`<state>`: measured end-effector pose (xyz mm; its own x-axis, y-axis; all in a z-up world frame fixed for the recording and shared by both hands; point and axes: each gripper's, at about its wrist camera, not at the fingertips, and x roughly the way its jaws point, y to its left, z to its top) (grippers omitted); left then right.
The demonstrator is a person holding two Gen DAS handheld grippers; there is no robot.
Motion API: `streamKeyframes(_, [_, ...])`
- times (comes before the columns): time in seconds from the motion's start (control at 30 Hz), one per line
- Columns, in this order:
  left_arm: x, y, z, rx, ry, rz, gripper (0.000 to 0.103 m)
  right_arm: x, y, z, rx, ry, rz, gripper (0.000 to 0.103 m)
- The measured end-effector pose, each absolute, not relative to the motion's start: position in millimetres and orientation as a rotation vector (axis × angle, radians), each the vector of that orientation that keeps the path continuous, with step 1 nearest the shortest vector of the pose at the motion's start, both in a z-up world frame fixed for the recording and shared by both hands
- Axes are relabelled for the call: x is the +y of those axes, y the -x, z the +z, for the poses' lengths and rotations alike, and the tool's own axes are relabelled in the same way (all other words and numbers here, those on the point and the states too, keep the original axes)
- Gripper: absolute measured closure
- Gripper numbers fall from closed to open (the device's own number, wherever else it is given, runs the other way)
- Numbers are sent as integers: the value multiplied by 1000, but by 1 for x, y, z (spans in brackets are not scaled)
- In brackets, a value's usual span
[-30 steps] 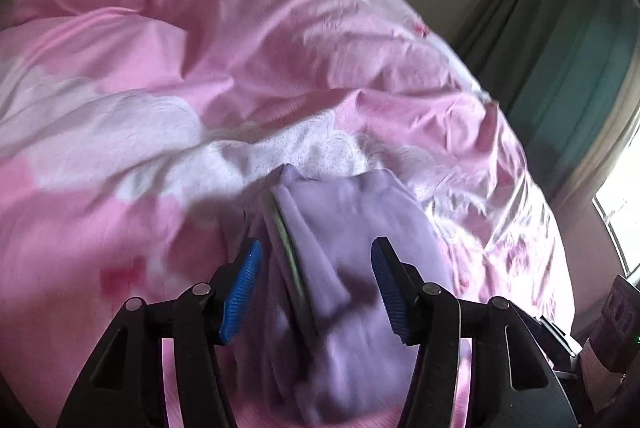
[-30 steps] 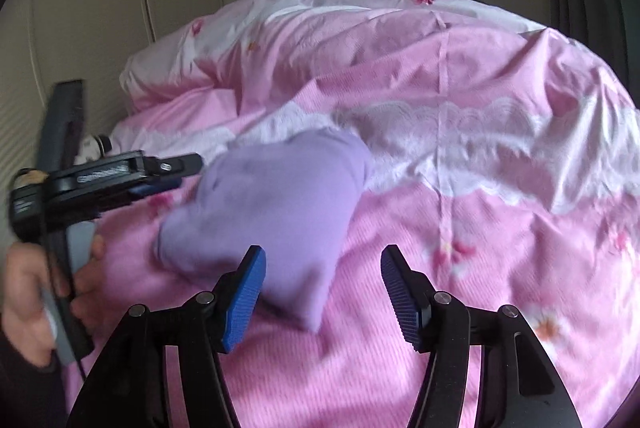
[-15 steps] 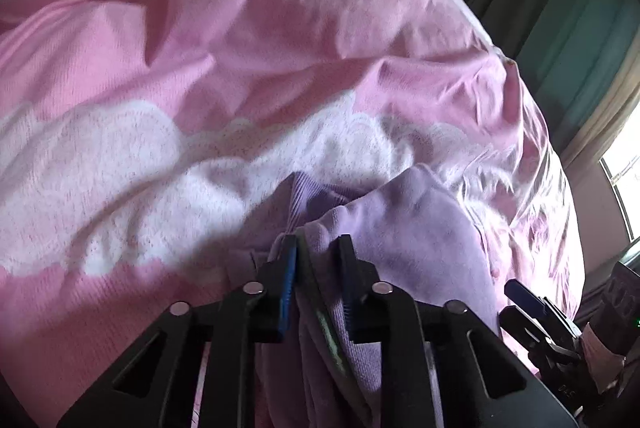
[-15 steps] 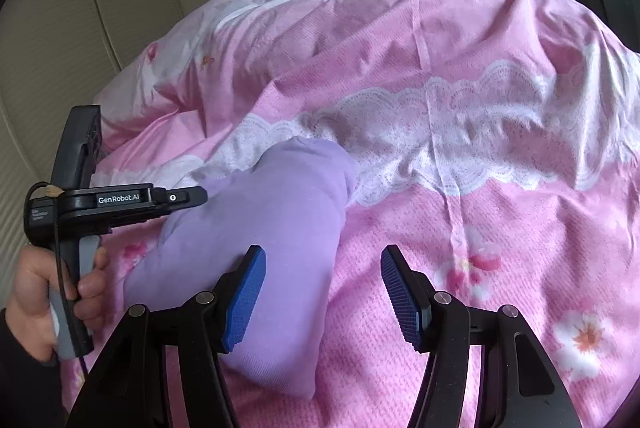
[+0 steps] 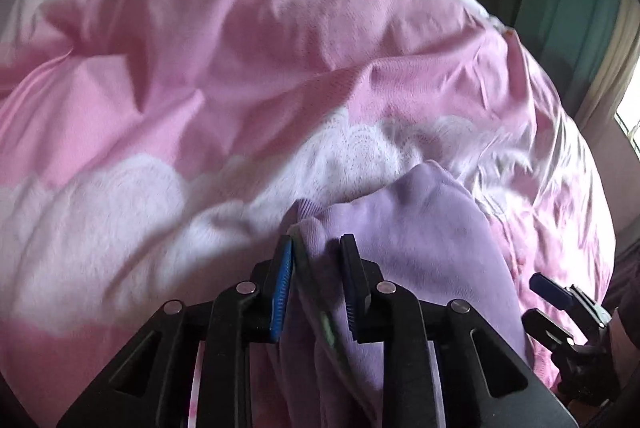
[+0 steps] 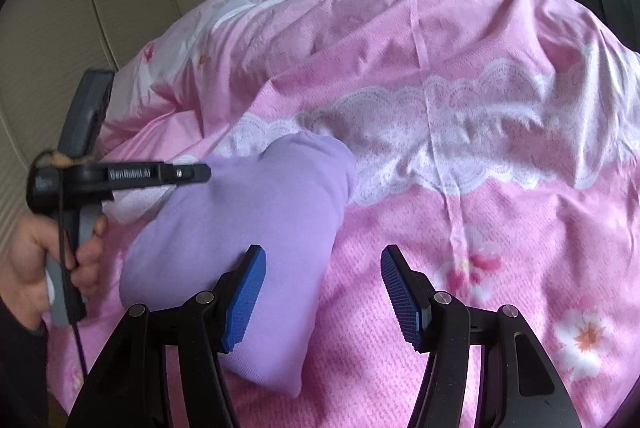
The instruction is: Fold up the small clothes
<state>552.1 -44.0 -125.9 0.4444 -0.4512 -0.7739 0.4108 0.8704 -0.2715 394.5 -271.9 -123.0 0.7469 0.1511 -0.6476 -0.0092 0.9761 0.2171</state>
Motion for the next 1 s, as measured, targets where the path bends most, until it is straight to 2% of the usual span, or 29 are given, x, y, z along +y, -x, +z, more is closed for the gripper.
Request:
streamKeyframes(0.07, [-35,-541,-121,956,77,-535,68,-271,-392,-122,724,-196,88,43])
streamKeyframes(0.13, [-30,-528,-115,946,98,-543,61,-271,-389,-121,724,-193,93,43])
streamKeyframes(0.27, [-35,-511,-118,991,87,-586,61,-269,-380,-117,718,-182,106,43])
streamKeyframes(0.3, [-36,-508,-120,1003,79,-586,63,-268,-378,-116,718,-180,108,43])
streamKeyframes(0.33, [-38,-507,-124,1019,78,-592,74,-266,-375,-116,717,-177,111,43])
streamKeyframes(0.47, [-34,-503,-128,1020,80,-571,85,-263,-367,-115,717,-167,111,43])
streamKeyframes(1.0, [-4,-456,-113,976,157,-590,87,-263,-352,-112,721,-164,109,43])
